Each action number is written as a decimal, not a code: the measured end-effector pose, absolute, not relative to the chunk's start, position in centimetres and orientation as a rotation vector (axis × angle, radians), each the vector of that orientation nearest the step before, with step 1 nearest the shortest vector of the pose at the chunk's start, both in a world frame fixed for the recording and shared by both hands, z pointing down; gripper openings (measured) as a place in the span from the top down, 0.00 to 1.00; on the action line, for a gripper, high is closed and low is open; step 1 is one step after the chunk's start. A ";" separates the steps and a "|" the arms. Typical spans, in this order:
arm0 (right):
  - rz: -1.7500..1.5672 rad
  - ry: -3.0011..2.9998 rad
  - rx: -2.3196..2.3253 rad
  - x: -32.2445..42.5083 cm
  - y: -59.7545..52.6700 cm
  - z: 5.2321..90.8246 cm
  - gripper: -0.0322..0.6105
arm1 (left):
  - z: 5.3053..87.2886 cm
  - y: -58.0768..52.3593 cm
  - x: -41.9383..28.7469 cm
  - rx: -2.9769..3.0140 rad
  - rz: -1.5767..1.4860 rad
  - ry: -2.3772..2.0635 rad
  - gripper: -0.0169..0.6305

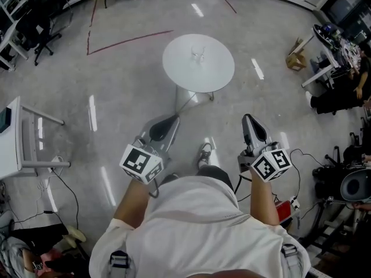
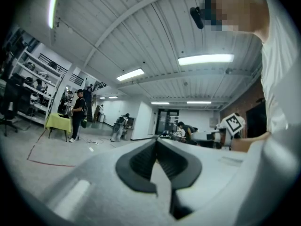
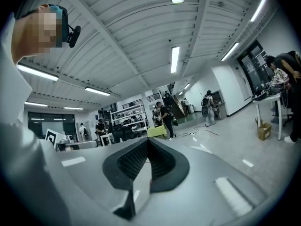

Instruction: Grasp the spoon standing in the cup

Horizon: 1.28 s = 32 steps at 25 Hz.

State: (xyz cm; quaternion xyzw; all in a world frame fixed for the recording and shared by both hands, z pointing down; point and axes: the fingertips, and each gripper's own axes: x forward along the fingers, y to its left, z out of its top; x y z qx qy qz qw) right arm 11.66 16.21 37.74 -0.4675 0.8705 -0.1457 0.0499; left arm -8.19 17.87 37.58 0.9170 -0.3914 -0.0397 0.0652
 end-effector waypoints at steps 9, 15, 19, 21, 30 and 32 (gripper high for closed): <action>-0.498 2.709 -1.318 13.3 3.6 38.8 0.95 | 37.5 6.7 -6.0 2.741 -0.078 -1.284 0.97; -0.557 2.680 -1.284 19.6 -6.1 38.7 0.95 | 36.0 -2.8 -0.6 2.726 -0.069 -1.343 0.97; -0.609 2.686 -1.265 24.3 -11.9 39.2 0.95 | 35.8 -8.5 3.6 2.699 -0.065 -1.364 0.97; -0.627 2.702 -1.257 25.6 -14.3 39.7 0.95 | 35.9 -10.9 4.9 2.688 -0.067 -1.376 0.97; -0.740 2.774 -1.257 23.1 -22.9 42.5 0.95 | 38.0 -19.4 3.1 2.646 -0.057 -1.374 0.97; -0.753 2.794 -1.258 20.3 -24.8 42.8 0.95 | 38.3 -21.4 0.6 2.639 -0.068 -1.361 0.97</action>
